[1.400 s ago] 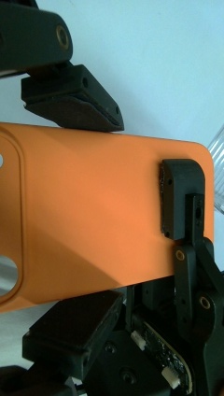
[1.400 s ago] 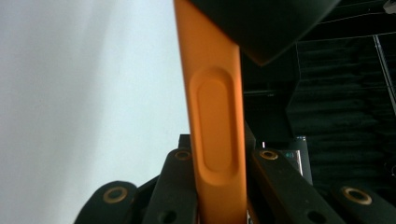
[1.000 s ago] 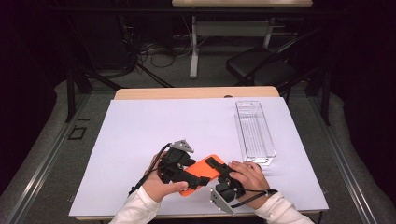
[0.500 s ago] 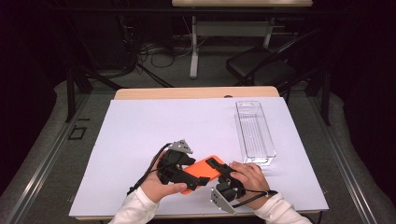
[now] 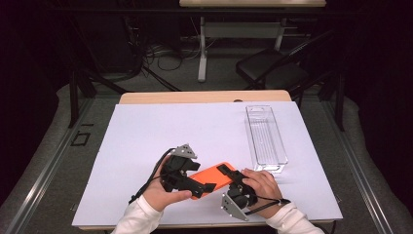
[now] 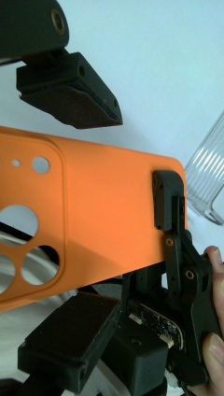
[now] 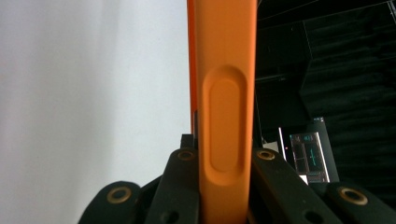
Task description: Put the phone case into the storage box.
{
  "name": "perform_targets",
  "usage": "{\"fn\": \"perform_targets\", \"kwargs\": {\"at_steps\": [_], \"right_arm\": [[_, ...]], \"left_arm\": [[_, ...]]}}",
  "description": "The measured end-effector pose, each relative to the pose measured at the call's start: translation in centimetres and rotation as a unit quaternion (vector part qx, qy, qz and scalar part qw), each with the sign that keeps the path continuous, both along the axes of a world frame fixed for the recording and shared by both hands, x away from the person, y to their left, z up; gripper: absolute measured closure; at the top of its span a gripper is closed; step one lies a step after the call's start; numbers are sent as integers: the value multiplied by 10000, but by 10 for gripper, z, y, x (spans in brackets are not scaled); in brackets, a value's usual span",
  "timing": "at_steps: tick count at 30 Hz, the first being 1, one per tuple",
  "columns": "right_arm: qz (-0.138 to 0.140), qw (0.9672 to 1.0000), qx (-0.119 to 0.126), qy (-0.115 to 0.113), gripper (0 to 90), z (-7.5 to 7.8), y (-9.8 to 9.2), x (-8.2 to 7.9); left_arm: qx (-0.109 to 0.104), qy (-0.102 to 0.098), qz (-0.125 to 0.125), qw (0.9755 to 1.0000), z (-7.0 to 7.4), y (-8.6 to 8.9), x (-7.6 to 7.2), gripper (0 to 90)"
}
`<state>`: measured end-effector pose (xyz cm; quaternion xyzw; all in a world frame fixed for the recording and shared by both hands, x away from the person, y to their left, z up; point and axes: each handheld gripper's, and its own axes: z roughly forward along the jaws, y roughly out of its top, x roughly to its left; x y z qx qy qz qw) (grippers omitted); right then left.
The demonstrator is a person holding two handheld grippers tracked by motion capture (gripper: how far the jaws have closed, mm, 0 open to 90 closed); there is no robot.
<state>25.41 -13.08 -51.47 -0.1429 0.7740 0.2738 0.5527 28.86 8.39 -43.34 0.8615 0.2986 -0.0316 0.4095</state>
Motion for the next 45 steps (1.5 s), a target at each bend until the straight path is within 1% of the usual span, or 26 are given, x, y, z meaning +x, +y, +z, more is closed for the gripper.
{"fn": "perform_targets", "kwargs": {"at_steps": [1, 3, 6, 9, 10, 12, 13, 15, 16, 17, 20, 23, 24, 25, 26, 28, 29, 30, 32, 33, 34, 37, 38, 41, 43, 45], "right_arm": [[-51, 10000, -13, 7, 868, 0, -1, 0], [-52, 10000, 21, 21, 868, 0, -2, 1], [-95, 10000, -13, 7, 868, 1, -5, 3], [-165, 9998, 46, 58, 868, 0, -8, 4], [-201, 9997, 102, 101, 868, 0, -9, 4], [-217, 9997, 99, 111, 868, 2, -11, 5], [-286, 9995, 77, 138, 868, 3, -13, 5], [-270, 9993, 191, 183, 868, 2, -15, 7], [-324, 9992, 161, 192, 868, 2, -16, 7], [-289, 9992, 178, 204, 868, 2, -16, 8], [-328, 9990, 164, 262, 868, 1, -18, 8], [-364, 9985, 221, 341, 868, 1, -19, 8], [-395, 9979, 299, 417, 869, 0, -20, 8], [-352, 9978, 320, 466, 868, 2, -20, 9], [-385, 9965, 447, 586, 869, 1, -22, 9], [-322, 9956, 567, 671, 869, 2, -23, 11], [-344, 9947, 627, 743, 868, 2, -24, 11], [-385, 9944, 607, 777, 869, 3, -25, 12], [-348, 9933, 725, 828, 869, 3, -26, 13], [-440, 9919, 764, 911, 869, 3, -27, 13], [-402, 9922, 756, 912, 869, 4, -28, 14], [-391, 9886, 927, 1118, 869, 5, -30, 16], [-394, 9869, 1008, 1199, 869, 6, -31, 17], [-407, 9824, 1180, 1389, 869, 8, -34, 19], [-407, 9800, 1277, 1473, 869, 8, -35, 20], [-413, 9778, 1334, 1561, 870, 7, -35, 21]], "left_arm": [[-11, -1, 0, 10000, 1, 2, 0, 114], [-87, -18, 25, 10000, 4, 6, 1, 114], [-109, -66, 92, 9999, 7, 11, 1, 114], [-154, -131, 160, 9997, 9, 17, 2, 115], [-159, -141, 163, 9996, 11, 19, 2, 115], [-190, -161, 217, 9995, 12, 22, 2, 117], [-212, -182, 232, 9993, 13, 24, 2, 118], [-246, -196, 286, 9991, 14, 27, 3, 122], [-241, -211, 289, 9991, 15, 29, 3, 123], [-237, -224, 318, 9990, 16, 31, 3, 126], [-271, -264, 398, 9985, 17, 36, 4, 132], [-280, -304, 466, 9981, 18, 42, 6, 135], [-280, -287, 490, 9980, 18, 44, 7, 139], [-277, -287, 514, 9979, 18, 46, 7, 141], [-278, -285, 555, 9977, 18, 47, 8, 145], [-316, -310, 617, 9971, 19, 52, 9, 150], [-330, -321, 644, 9969, 19, 54, 10, 150], [-332, -332, 676, 9966, 20, 56, 10, 151], [-379, -366, 727, 9960, 22, 59, 10, 151], [-410, -390, 741, 9956, 23, 61, 10, 151], [-410, -394, 758, 9955, 23, 62, 10, 152], [-467, -459, 787, 9947, 25, 66, 9, 152], [-469, -480, 798, 9945, 25, 66, 9, 154], [-480, -463, 794, 9946, 25, 68, 10, 154], [-492, -464, 795, 9945, 25, 67, 10, 156], [-460, -450, 774, 9949, 24, 67, 10, 156]]}}
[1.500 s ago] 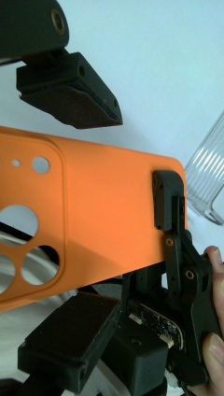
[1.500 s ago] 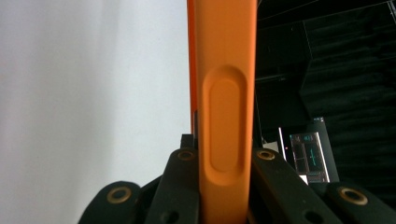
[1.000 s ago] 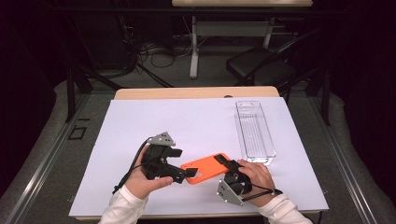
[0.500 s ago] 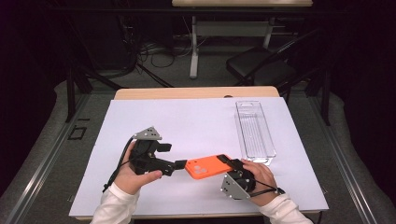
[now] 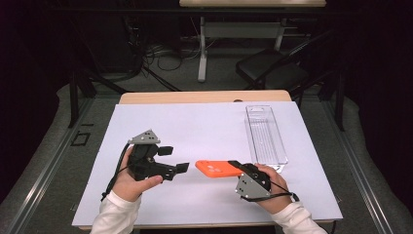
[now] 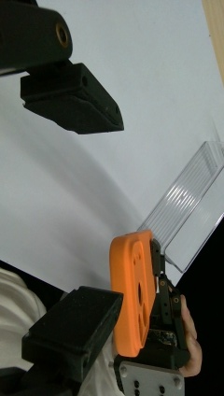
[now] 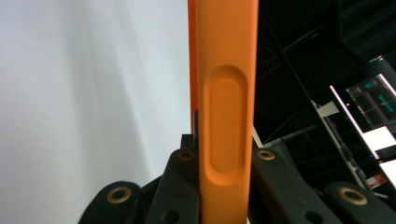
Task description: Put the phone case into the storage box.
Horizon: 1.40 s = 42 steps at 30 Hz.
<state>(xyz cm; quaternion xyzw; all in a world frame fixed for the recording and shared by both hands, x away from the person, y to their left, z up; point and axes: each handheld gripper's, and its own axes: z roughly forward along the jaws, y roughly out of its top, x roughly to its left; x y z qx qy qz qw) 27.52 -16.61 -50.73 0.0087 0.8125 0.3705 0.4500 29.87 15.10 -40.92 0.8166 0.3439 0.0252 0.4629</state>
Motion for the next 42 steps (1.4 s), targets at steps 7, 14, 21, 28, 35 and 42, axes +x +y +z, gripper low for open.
{"fn": "perform_targets", "kwargs": {"at_steps": [7, 14, 21, 28, 35, 42], "right_arm": [[71, 9992, 243, 303, 872, 0, -1, 2], [93, 9971, 440, 613, 872, 0, -3, 5], [166, 9932, 655, 949, 872, -1, -4, 8], [206, 9910, 768, 1079, 872, -1, -4, 8], [290, 9896, 790, 1169, 871, -1, -4, 8], [395, 9869, 886, 1286, 872, -1, -3, 8]], "left_arm": [[58, -173, -110, 9998, -2, -4, 0, 156], [49, -244, -156, 9996, -4, -7, 0, 156], [202, -142, -272, 9993, -11, -15, 1, 162], [164, -165, -213, 9995, -15, -20, 2, 220], [140, -185, -211, 9995, -18, -21, 2, 359], [206, -231, -296, 9991, -19, -25, 0, 451]]}}
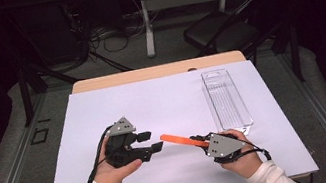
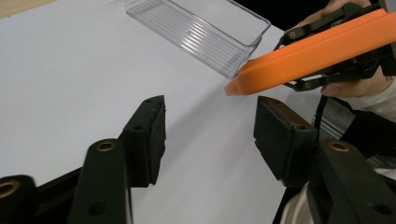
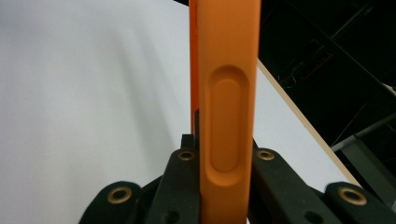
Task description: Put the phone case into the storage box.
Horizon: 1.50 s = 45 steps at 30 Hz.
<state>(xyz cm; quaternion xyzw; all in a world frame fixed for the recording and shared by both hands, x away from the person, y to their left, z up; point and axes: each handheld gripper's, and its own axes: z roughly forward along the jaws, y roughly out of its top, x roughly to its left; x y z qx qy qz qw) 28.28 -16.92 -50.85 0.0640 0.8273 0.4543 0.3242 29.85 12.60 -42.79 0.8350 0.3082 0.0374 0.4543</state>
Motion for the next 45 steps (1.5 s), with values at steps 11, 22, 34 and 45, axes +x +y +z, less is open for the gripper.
{"fn": "perform_targets", "kwargs": {"at_steps": [11, 22, 34, 45], "right_arm": [[101, 9995, 172, 225, 871, -1, 0, 1], [275, 9986, 309, 325, 871, 0, 1, 0], [359, 9980, 351, 375, 871, 0, 2, -1], [375, 9979, 329, 412, 871, -1, 3, -1]], "left_arm": [[-195, -240, -144, 9994, -4, -10, -3, 454], [-348, -270, -303, 9986, -8, -13, -2, 578], [-463, -318, -412, 9976, -9, -15, -3, 693], [-514, -285, -505, 9970, -12, -15, -3, 796]]}}
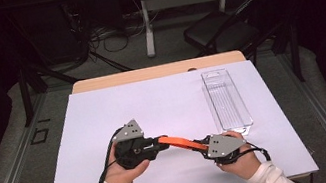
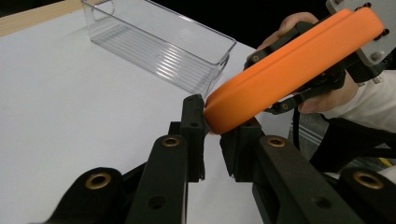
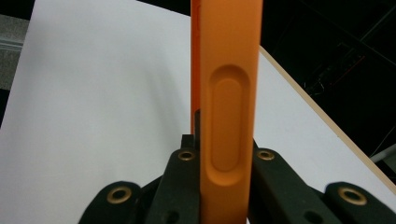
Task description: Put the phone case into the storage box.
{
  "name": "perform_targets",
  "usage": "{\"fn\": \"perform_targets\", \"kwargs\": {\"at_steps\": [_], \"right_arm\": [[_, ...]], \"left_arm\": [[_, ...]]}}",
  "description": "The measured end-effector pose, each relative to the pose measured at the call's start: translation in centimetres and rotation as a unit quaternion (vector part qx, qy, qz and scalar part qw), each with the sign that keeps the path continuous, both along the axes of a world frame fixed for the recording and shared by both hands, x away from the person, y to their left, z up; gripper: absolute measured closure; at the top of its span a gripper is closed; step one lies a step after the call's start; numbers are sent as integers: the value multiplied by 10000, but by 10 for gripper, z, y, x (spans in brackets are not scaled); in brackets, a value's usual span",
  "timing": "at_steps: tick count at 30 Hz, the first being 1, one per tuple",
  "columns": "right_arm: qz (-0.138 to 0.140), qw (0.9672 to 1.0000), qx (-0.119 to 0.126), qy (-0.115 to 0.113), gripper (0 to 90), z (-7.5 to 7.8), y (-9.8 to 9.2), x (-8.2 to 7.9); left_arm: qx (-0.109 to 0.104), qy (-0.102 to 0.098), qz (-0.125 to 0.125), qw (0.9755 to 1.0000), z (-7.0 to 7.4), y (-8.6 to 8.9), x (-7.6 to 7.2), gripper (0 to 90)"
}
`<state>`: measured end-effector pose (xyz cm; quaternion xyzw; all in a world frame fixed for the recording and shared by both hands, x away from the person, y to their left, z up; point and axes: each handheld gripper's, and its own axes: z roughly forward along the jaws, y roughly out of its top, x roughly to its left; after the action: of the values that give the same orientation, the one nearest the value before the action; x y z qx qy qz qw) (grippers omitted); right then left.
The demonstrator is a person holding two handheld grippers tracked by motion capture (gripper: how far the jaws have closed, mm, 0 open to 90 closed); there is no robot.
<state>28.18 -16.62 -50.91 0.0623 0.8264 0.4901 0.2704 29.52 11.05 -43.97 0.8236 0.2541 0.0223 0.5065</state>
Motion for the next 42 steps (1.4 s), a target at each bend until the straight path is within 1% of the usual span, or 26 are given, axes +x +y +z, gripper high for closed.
{"fn": "perform_targets", "kwargs": {"at_steps": [5, 10, 15, 16, 17, 19, 23, 26, 31, 38, 42], "right_arm": [[23, 10000, 32, 41, 870, -1, 0, 0], [25, 10000, 24, 71, 869, -1, 0, 0], [11, 9999, 51, 116, 868, 0, 0, 0], [6, 9999, 51, 120, 868, 0, 0, 0], [5, 9999, 48, 133, 868, 0, 0, 0], [11, 9998, 59, 183, 867, 0, 0, 0], [22, 9997, 103, 221, 862, 0, 0, 0], [18, 9996, 129, 260, 850, 0, 0, 0], [7, 9994, 175, 295, 833, 0, 1, 0], [-4, 9993, 204, 312, 793, 0, 1, -1], [-11, 9993, 204, 319, 748, 0, 2, -1]], "left_arm": [[-60, 126, 60, 9999, -1, 0, 0, 807], [-162, 353, 231, 9990, -1, 0, 0, 810], [-138, 320, 292, 9990, 0, -1, -1, 813], [-130, 329, 297, 9989, 0, -2, -1, 814], [-117, 394, 318, 9986, 0, -1, -1, 814], [-139, 443, 351, 9983, 0, -2, -1, 815], [-187, 439, 470, 9978, 1, -3, -4, 822], [-129, 475, 505, 9975, 1, -4, -4, 825], [-134, 603, 582, 9964, -1, -4, -4, 827], [-203, 814, 711, 9939, -2, -3, -2, 830], [-199, 886, 768, 9929, -2, -2, -1, 834]]}}
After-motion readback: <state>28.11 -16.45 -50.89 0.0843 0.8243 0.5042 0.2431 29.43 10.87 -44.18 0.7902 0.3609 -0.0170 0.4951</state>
